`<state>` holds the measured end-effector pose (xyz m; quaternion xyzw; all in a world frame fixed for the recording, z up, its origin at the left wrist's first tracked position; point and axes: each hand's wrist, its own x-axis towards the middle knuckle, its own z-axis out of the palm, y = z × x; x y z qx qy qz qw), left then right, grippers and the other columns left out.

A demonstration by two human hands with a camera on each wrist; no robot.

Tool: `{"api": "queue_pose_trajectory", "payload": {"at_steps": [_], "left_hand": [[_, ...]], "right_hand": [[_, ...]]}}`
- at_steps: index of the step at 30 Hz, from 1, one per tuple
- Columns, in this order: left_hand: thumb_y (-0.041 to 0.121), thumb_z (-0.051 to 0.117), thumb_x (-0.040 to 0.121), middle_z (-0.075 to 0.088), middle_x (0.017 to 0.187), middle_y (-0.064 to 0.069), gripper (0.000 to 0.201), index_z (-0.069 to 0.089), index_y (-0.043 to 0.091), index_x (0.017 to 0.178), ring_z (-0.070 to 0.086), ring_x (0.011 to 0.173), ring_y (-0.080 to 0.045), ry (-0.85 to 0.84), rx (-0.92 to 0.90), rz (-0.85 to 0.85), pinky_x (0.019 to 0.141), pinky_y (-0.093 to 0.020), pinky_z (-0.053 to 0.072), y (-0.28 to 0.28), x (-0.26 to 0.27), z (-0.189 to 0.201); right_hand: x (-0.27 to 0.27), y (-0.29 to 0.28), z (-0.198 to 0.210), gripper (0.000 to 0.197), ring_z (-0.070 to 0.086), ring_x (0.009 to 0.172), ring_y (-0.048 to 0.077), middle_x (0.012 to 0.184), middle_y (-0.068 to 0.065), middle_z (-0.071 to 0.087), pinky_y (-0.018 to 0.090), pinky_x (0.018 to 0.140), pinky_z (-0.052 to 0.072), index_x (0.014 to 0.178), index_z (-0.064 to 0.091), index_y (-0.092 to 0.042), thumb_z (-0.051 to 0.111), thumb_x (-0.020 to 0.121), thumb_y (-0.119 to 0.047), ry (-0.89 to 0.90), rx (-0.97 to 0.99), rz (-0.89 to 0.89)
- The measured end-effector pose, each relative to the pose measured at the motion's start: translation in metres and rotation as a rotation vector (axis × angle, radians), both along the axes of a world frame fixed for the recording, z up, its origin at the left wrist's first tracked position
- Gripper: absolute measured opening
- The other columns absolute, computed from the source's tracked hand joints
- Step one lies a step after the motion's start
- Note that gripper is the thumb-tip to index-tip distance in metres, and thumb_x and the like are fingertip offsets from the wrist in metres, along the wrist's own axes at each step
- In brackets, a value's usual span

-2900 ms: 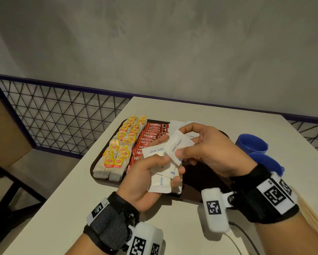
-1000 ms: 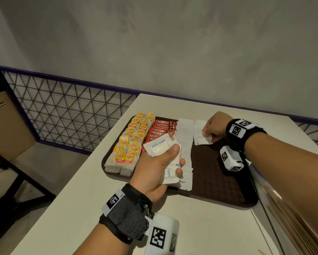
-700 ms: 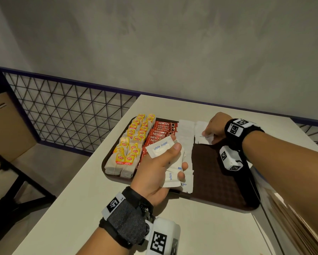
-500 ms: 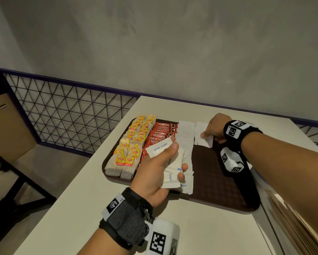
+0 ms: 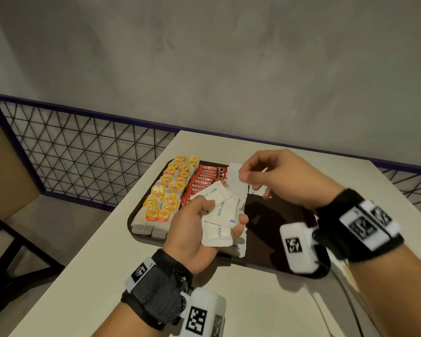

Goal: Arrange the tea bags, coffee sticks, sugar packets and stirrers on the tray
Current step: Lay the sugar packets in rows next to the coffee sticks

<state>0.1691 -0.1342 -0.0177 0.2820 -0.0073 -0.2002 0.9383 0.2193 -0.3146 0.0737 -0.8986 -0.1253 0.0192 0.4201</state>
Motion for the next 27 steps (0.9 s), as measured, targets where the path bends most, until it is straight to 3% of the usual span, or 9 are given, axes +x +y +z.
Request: {"api": "queue_pose_trajectory", "payload": {"at_steps": [4, 6, 10, 13, 16, 19, 22, 27], "left_hand": [[0.007, 0.044, 0.1, 0.07, 0.116, -0.028, 0.04, 0.057, 0.008, 0.138, 0.069, 0.081, -0.042, -0.07, 0.07, -0.003, 0.053, -0.035, 0.057, -0.004, -0.001, -0.003], [0.002, 0.046, 0.1, 0.069, 0.117, -0.029, 0.042, 0.058, 0.012, 0.139, 0.068, 0.079, -0.041, -0.117, 0.12, 0.006, 0.051, -0.034, 0.055, -0.004, -0.001, -0.005], [-0.006, 0.057, 0.095, 0.067, 0.117, -0.026, 0.049, 0.058, 0.019, 0.137, 0.066, 0.076, -0.038, -0.209, 0.176, -0.004, 0.049, -0.031, 0.052, -0.005, -0.001, -0.007], [-0.008, 0.065, 0.09, 0.067, 0.115, -0.023, 0.051, 0.06, 0.02, 0.132, 0.065, 0.076, -0.036, -0.233, 0.22, 0.004, 0.049, -0.031, 0.052, -0.006, -0.001, -0.01], [-0.008, 0.071, 0.086, 0.067, 0.113, -0.022, 0.052, 0.06, 0.018, 0.131, 0.064, 0.072, -0.036, -0.259, 0.242, 0.006, 0.048, -0.031, 0.051, -0.007, -0.002, -0.011], [-0.005, 0.073, 0.082, 0.069, 0.11, -0.023, 0.055, 0.06, 0.017, 0.131, 0.063, 0.069, -0.036, -0.275, 0.283, -0.005, 0.046, -0.03, 0.049, -0.008, -0.002, -0.01], [-0.004, 0.073, 0.084, 0.068, 0.109, -0.023, 0.057, 0.058, 0.016, 0.135, 0.063, 0.068, -0.035, -0.279, 0.319, -0.005, 0.046, -0.029, 0.048, -0.008, -0.003, -0.011], [0.005, 0.076, 0.087, 0.07, 0.11, -0.024, 0.047, 0.061, 0.019, 0.13, 0.063, 0.07, -0.035, -0.21, 0.339, 0.018, 0.044, -0.028, 0.047, -0.008, -0.002, -0.012]], "right_hand": [[-0.027, 0.003, -0.02, 0.021, 0.072, 0.085, 0.013, 0.1, -0.013, 0.07, 0.031, 0.077, 0.061, 0.107, 0.066, -0.044, 0.076, 0.089, -0.045, -0.04, -0.081, -0.037], [-0.032, 0.003, -0.025, 0.022, 0.072, 0.085, 0.012, 0.099, -0.013, 0.071, 0.03, 0.076, 0.061, 0.111, 0.065, -0.045, 0.074, 0.091, -0.044, -0.025, -0.018, -0.042], [-0.036, -0.003, -0.021, 0.017, 0.072, 0.075, 0.009, 0.089, -0.005, 0.076, 0.017, 0.062, 0.053, 0.107, 0.073, -0.031, 0.077, 0.091, -0.032, 0.012, 0.074, -0.055], [-0.038, -0.014, -0.015, 0.013, 0.072, 0.068, 0.005, 0.08, -0.002, 0.078, 0.012, 0.058, 0.051, 0.098, 0.075, -0.019, 0.081, 0.087, -0.024, 0.079, 0.123, -0.037], [-0.04, -0.021, -0.014, 0.015, 0.067, 0.062, 0.006, 0.079, 0.002, 0.078, 0.018, 0.062, 0.053, 0.093, 0.078, -0.018, 0.081, 0.085, -0.031, 0.11, 0.134, -0.03], [-0.04, -0.023, -0.017, 0.018, 0.066, 0.061, 0.005, 0.082, 0.001, 0.078, 0.017, 0.06, 0.052, 0.093, 0.079, -0.022, 0.078, 0.085, -0.039, 0.122, 0.11, -0.026], [-0.038, -0.023, -0.02, 0.015, 0.069, 0.069, 0.013, 0.09, 0.004, 0.079, 0.02, 0.06, 0.056, 0.096, 0.077, -0.016, 0.08, 0.085, -0.025, 0.131, 0.206, -0.009], [-0.034, -0.024, -0.022, 0.015, 0.077, 0.078, 0.023, 0.088, 0.011, 0.077, 0.024, 0.064, 0.062, 0.095, 0.073, -0.001, 0.08, 0.082, -0.003, 0.128, 0.373, -0.018]]}}
